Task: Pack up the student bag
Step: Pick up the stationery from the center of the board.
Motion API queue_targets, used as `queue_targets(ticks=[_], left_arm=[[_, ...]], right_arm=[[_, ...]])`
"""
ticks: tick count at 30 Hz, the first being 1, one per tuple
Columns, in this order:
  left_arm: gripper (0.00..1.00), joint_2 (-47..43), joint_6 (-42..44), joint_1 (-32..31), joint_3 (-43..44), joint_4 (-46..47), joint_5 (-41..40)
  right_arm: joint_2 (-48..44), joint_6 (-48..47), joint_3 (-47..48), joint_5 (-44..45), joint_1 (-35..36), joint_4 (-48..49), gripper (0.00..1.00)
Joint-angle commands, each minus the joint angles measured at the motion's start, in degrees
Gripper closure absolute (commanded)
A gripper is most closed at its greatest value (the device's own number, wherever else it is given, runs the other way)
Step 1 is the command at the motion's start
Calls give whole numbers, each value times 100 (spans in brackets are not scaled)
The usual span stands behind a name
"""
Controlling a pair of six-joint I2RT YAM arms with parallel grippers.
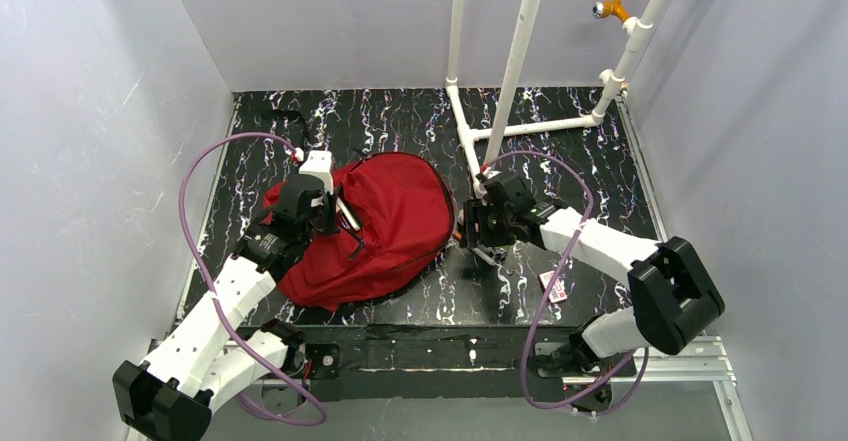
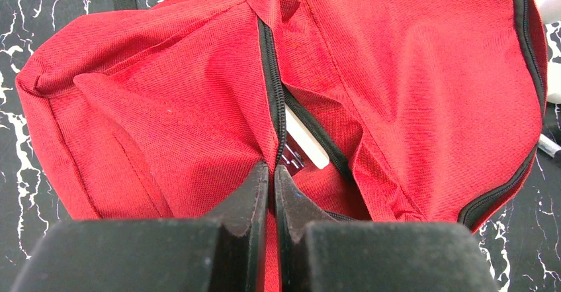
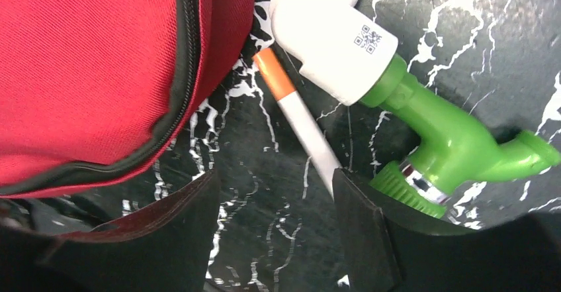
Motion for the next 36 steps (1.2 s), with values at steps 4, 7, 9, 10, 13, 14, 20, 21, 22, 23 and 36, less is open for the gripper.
queue_targets(ticks=[4,7,9,10,13,14,20,21,22,23,36], left_arm=[[100,-12,-10,29,96,122,-43],[100,13,2,28,96,125,-32],[100,11,5,28,96,119,-33],[100,11,3,29,96,116,-38],[100,10,13,29,88,115,-58],[100,11,14,29,88,123,-59],[100,46,12,29,105,117,-33],[100,43,14,27,105,115,-33],[100,33,13,29,103,115,-40],[100,29,14,24,103,120,-42],[100,53,-12,46,122,131,63]], right_arm=[[688,-1721,637,508,212,-445,29],[1106,-1882,810,714,314,-588,33],[1359,-1873,933,902,484,-706,37],[1451,-1837,955,1097,605,-749,37],[1640,-1746,961,1533,880,-838,47],[1661,-1690,941,1624,955,-856,50],[1391,-1345,543,1985,1266,-929,92],[1251,-1286,440,1956,1284,-908,98],[1089,-1248,346,1885,1286,-848,99],[885,-1220,264,1791,1287,-743,99],[-203,-274,556,-844,1230,2359,99]])
